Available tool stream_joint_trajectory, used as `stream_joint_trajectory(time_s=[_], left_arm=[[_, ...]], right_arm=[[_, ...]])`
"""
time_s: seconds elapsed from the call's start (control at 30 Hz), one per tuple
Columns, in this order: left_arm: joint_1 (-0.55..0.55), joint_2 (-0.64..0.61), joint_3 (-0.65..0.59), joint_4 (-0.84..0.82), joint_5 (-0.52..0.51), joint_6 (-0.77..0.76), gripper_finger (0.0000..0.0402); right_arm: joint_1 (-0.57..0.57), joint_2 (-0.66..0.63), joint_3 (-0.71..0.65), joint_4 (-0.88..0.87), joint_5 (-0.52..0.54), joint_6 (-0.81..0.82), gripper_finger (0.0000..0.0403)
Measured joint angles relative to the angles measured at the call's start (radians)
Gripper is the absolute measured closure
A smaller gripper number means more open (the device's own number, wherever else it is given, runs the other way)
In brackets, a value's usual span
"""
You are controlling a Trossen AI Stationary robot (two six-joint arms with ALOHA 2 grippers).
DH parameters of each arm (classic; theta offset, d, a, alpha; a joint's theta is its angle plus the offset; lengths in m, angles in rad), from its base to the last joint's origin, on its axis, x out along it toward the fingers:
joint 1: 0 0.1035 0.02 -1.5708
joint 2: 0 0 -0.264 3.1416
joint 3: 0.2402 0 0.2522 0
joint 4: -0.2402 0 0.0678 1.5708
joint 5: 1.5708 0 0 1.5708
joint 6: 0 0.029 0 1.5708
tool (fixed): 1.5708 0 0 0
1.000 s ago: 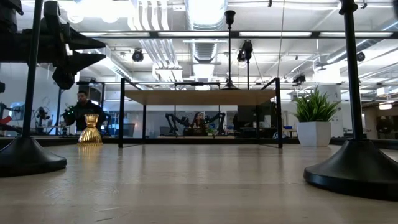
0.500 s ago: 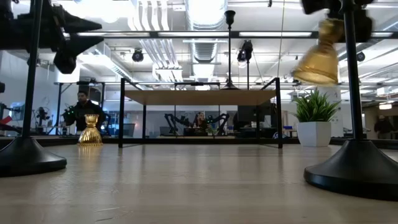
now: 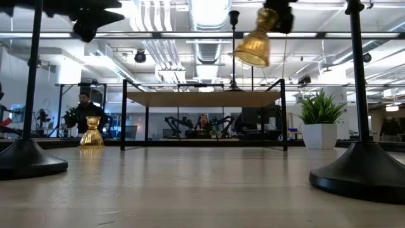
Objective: Pick & Place candle stick holders
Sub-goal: Put the bottom right yellow glass candle holder on the shelf
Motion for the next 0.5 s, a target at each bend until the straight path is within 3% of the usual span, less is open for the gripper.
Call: stream_joint_trajectory(time_s=[0.5], left_arm=[[0.0, 0.495, 0.348, -0.085, 0.174, 0.158, 0.0252]], right_arm=[[-0.021, 0.283, 0.407, -0.143, -0.036, -0.206, 0.0379]])
